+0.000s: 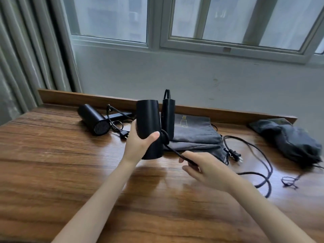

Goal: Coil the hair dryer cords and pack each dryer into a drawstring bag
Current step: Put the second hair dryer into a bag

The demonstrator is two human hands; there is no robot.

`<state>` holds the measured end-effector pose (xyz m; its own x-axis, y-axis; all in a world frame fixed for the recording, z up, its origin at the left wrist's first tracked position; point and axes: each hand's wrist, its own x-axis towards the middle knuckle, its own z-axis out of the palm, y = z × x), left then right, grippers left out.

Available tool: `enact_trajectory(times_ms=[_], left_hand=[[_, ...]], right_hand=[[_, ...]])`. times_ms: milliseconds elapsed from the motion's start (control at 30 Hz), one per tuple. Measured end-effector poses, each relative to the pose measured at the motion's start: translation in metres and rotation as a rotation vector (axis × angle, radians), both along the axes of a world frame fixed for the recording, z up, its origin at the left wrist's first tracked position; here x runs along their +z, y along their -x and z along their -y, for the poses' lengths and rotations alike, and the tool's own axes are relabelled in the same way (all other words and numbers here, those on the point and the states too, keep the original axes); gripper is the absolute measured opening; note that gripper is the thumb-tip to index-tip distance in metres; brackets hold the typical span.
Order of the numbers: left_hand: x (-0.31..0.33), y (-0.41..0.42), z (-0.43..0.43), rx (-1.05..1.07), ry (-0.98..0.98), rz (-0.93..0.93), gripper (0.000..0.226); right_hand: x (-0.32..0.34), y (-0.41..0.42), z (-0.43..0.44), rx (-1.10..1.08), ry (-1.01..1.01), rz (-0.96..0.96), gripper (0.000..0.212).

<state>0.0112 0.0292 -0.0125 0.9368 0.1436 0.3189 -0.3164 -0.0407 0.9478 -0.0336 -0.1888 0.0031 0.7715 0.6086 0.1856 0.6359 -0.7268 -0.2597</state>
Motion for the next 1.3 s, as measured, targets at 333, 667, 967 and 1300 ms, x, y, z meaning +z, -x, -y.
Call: enact_trajectory(times_ms=[333, 667, 967, 1300], left_hand=[[0.025, 0.018, -0.014, -0.348, -0.599, -0.151, 0.075], [0.031, 0.032, -0.033, -0.866, -0.257, -0.430, 0.068], [0.024, 0.034, 0.016, -0.653, 0.529, -0.202, 0.051], [0.009, 0.034, 0.011, -0.002, -0.261, 0.080, 0.075]], right_hand=[[0.059, -0.003, 0.020, -0.040, 0.306, 0.366, 0.019], [0.062, -0.033, 0.030, -0.187, -0.248, 0.162, 0.033], [-0.023, -0.010, -0.014, -0.273, -0.034, -0.090, 0.020], [0.016, 0.035, 0.008, -0.230, 0.032, 0.131, 0.016]])
